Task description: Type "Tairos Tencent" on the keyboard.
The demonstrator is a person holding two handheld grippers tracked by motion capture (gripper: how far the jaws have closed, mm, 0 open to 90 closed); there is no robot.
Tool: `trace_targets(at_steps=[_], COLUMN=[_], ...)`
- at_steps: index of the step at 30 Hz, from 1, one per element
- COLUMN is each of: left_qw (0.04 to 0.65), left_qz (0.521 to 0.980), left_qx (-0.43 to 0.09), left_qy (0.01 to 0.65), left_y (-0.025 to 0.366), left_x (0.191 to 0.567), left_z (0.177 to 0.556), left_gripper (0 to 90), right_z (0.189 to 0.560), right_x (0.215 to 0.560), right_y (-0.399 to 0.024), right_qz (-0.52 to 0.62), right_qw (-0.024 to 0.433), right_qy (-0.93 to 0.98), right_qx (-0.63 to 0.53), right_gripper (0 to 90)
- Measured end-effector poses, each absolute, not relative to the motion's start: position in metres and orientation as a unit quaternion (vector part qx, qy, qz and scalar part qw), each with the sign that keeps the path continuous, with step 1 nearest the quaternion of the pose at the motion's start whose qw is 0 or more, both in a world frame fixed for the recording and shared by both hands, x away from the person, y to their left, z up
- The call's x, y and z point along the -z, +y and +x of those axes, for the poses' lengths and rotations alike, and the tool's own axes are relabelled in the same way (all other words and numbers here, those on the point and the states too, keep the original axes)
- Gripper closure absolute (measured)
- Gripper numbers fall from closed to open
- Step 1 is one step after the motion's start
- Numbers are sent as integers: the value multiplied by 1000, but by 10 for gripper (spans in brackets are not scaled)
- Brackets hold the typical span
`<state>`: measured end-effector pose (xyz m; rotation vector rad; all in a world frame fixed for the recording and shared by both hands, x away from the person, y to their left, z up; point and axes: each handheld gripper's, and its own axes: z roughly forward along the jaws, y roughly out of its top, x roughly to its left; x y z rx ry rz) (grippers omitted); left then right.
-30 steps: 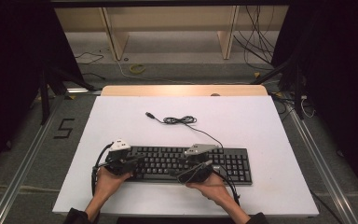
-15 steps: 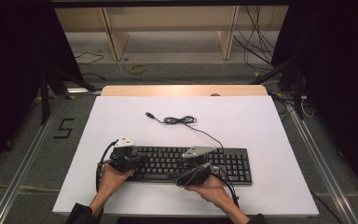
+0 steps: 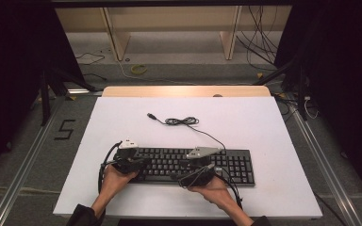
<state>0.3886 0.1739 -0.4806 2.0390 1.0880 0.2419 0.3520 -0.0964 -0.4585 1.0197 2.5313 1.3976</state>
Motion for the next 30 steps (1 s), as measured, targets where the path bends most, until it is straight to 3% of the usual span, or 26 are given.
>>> trace_targets(at_steps=[12, 21, 30], left_qw=[424, 444, 452], left_qz=[793, 777, 773], left_qx=[-95, -87, -81], left_qy=[426, 438, 438], left_y=[179, 189, 195], left_x=[472, 467, 465], left_z=[380, 374, 371], left_gripper=[729, 618, 453], right_z=[354, 356, 359], right_x=[457, 459, 459], right_y=[-97, -94, -87], right_qz=[333, 327, 316], right_qw=[40, 38, 39], right_qy=[823, 827, 832], right_qx=[-459, -456, -454], right_gripper=[427, 541, 669])
